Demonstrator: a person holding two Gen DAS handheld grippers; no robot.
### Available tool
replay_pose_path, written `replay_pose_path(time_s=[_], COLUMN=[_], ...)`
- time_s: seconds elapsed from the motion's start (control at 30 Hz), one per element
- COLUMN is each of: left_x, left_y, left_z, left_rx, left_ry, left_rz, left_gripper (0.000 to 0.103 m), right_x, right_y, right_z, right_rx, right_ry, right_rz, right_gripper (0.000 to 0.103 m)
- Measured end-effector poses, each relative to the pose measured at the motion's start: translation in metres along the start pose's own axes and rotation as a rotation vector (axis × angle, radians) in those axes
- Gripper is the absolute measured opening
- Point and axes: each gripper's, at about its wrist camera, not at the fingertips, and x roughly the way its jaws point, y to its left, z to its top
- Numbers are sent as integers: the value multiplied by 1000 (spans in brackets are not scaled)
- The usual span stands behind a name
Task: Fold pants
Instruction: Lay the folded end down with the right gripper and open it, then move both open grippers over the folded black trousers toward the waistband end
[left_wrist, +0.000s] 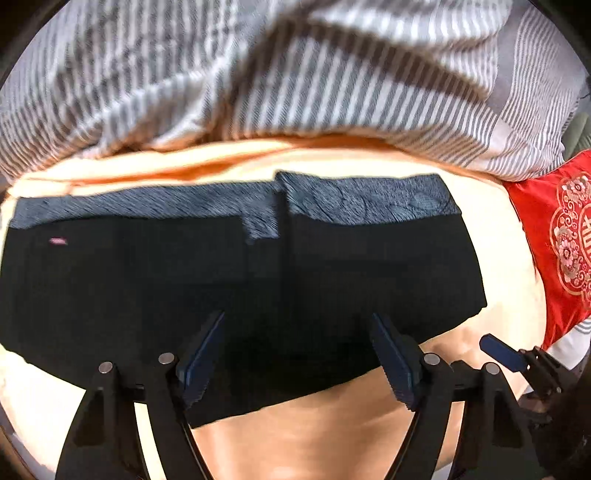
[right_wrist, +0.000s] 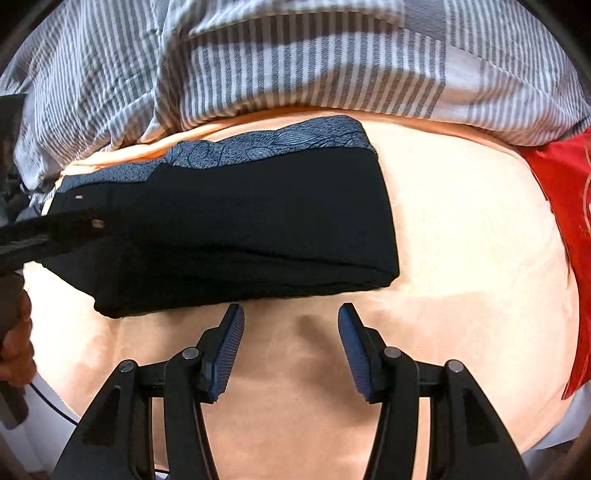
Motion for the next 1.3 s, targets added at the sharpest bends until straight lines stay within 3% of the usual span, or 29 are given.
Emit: replay_pose_path(time_s=[0.03,0.1,0.13,0.17,0.2,0.23,0.33,0.4,0.5,0.73,0.77,0.83,0.87,0.9,0.97,1.3], left_x=[2,7,10,13,15,15,14,15,27,17,13,1,-5,-17,-28,-29], left_y=[-2,-6,-8,-9,-10,-10,-3,-2,-2,-8,-7,-3,-3,-3,-6,-14], left_z=[1,3,4,5,4,2,-10,-22,-39,-46,-46,-44,-43,-43,-42,-42], left_rx=[-8,-13,-17,-19,-16,-16,-42,-36,-16,-18,-30,-60,-70,-83,-78,-138], left_ry=[4,21,33,35,39,44,51,69,104,94,93,76,58,1,-37,36], left_rz=[-15,-36,-48,-38,-19,-6,-12,9,59,153,151,151,156,165,159,229], left_gripper=[75,50,46,41,26,22,20,11,11,12,12,40,74,85,85,85], right_x=[-1,-3,-3,-3,-2,-2,-4,-5,-3,-6,-7,-10,-11,-12,-14,-20], right_y=[-1,-4,-4,-6,-7,-9,-14,-16,-19,-22,-22,-25,-25,-27,-31,-38], right_z=[0,0,-1,-1,-2,-3,-5,-5,-6,-12,-13,-14,-14,-13,-13,-12], right_rx=[2,7,10,16,22,30,45,46,48,60,60,64,65,67,70,42], right_ry=[-4,-7,-6,-5,-4,0,0,-4,4,20,27,31,33,34,33,51], right_rz=[3,16,20,24,28,32,39,39,37,42,48,49,50,52,55,85], right_gripper=[57,57,57,57,57,57,57,57,57,57,57,57,58,59,62,66])
